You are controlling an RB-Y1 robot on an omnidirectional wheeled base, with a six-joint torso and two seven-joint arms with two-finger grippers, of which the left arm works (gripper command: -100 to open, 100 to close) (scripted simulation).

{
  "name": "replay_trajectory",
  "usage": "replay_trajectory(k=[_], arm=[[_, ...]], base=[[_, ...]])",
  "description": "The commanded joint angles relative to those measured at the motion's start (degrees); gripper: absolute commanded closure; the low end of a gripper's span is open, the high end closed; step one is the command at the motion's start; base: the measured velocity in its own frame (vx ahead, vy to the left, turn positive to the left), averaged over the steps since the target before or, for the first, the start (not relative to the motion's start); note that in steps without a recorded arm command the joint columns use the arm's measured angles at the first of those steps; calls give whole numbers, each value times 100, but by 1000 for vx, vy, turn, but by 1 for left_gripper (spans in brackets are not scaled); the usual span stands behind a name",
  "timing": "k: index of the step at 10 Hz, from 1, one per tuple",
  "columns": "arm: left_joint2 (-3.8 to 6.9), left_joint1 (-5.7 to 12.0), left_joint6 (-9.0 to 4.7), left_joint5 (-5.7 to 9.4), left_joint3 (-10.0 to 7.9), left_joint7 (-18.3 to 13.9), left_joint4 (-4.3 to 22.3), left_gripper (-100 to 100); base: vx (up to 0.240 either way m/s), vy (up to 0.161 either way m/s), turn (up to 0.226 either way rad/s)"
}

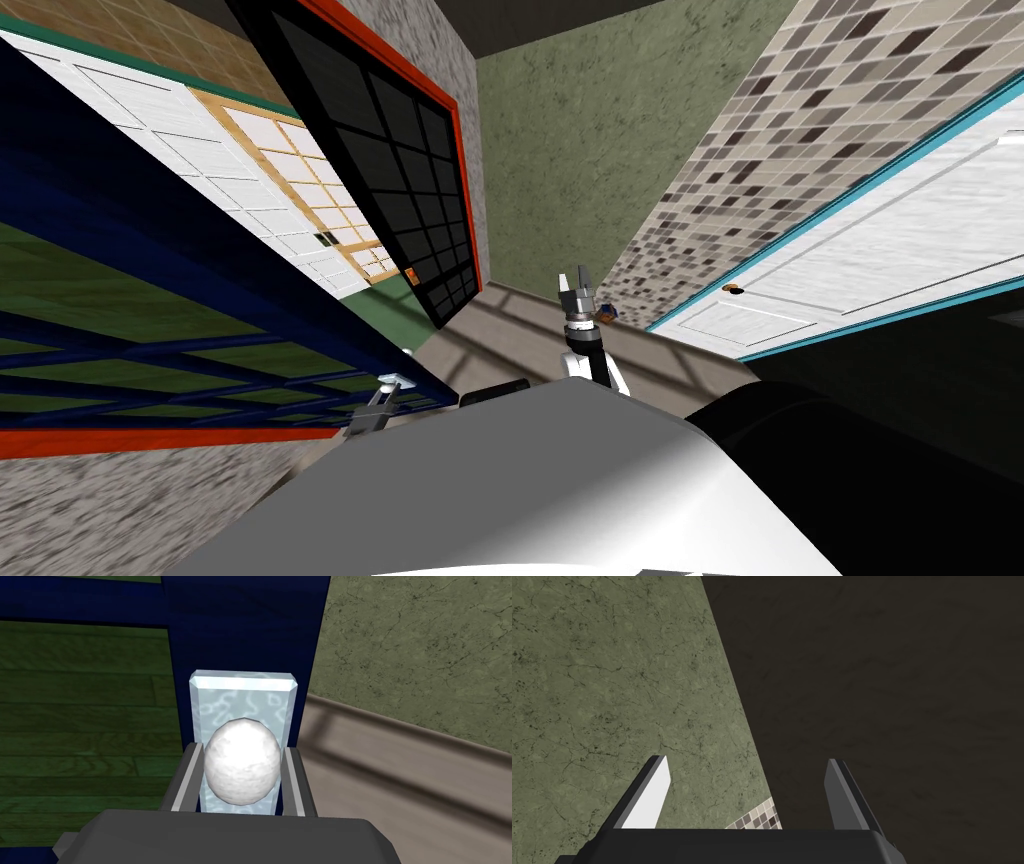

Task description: Pull the door open

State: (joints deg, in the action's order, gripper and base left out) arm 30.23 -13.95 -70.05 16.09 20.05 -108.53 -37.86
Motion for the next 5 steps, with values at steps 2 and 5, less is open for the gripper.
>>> replay_trajectory(k=[2,5], arm=[[10,-53,-129,-21,22,-12,29,100],[31,-102,-245,-41,42,-29,61,100]], base=[[-83,26,-76],[-108,50,-89]])
